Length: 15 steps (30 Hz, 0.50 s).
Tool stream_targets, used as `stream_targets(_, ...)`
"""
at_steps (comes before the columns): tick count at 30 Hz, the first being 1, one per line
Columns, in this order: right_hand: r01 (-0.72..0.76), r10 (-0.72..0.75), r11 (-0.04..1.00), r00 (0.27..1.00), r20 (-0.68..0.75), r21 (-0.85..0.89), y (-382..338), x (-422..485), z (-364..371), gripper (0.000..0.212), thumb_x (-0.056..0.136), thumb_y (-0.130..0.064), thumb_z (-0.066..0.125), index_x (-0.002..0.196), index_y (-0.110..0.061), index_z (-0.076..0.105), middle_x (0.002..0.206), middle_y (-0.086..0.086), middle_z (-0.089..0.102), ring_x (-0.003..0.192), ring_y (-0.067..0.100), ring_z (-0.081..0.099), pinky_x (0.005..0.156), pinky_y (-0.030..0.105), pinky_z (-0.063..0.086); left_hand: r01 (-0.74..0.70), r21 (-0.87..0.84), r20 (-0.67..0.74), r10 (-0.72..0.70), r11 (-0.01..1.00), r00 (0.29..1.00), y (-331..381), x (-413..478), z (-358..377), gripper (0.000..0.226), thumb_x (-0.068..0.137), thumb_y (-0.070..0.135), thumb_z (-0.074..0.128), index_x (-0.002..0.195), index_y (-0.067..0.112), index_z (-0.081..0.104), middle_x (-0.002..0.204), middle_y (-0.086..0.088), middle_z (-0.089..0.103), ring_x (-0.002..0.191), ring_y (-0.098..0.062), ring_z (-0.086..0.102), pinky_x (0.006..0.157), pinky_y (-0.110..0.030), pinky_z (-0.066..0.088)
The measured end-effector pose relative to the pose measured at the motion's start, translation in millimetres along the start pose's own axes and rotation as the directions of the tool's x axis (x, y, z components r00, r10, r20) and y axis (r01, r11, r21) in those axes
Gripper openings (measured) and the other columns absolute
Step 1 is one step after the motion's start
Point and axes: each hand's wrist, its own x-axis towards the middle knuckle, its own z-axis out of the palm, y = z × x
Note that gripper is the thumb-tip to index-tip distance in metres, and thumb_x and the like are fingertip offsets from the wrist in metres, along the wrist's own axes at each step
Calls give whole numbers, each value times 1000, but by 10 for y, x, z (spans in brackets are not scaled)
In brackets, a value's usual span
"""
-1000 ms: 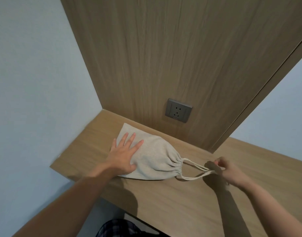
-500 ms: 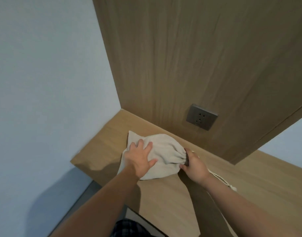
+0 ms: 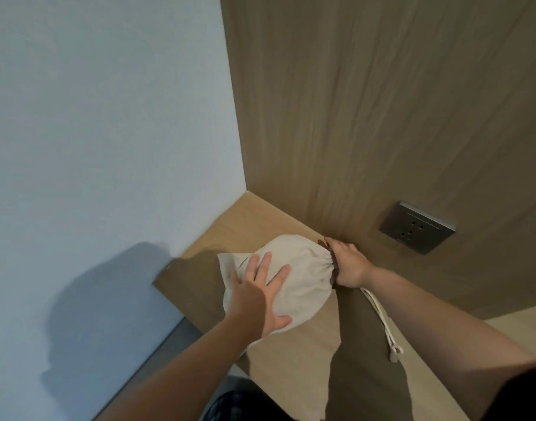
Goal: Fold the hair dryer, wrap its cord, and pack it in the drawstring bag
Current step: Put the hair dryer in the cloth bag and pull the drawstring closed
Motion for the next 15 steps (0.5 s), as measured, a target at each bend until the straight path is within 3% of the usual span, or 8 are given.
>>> stream_targets(6,-44,43,991,999,-17,-126,35,61,49,59,73,-24,60,129,-19,44,123,7,57,117,33,48,101,38,40,-65,91,-40,68,994,997,110,-18,75,98,81,72,41,141,37,-28,155,-10,-28,142,-36,-21,109,-63,6)
stream_targets(10,-62,71,987,996,53,-151,266,-40,41,20,75,-28,58,90,-15,58,103,11,67,102,32,60,83,29,45,-58,120,-34,63,991,997,166,-19,97,94,86,65,45,143,35,-23,156,-12,-22,143,-39,-15,109,-61,12)
stream_targets(11,-82,92,988,993,72,-131,317,-91,19,11,78,-26,56,79,-15,56,98,12,66,99,32,60,78,29,44,-43,111,-34,47,993,998,167,-19,83,93,86,65,45,144,35,-21,157,-12,-19,143,-39,-11,109,-59,16)
stream_targets(13,-139,142,990,983,115,-38,374,-196,-23,21,85,-20,53,64,-16,52,82,10,62,87,29,61,68,28,42,18,50,-26,-17,999,1000,145,-2,55,92,85,65,47,146,35,-14,159,-11,-10,144,-38,-2,109,-52,24)
stream_targets(15,-191,166,961,977,136,199,328,-258,-93,24,90,-13,50,67,-14,56,71,6,59,73,23,59,64,30,43,117,-50,-19,-118,992,993,87,42,18,93,82,65,50,147,36,-10,159,-10,-1,143,-37,7,109,-47,29)
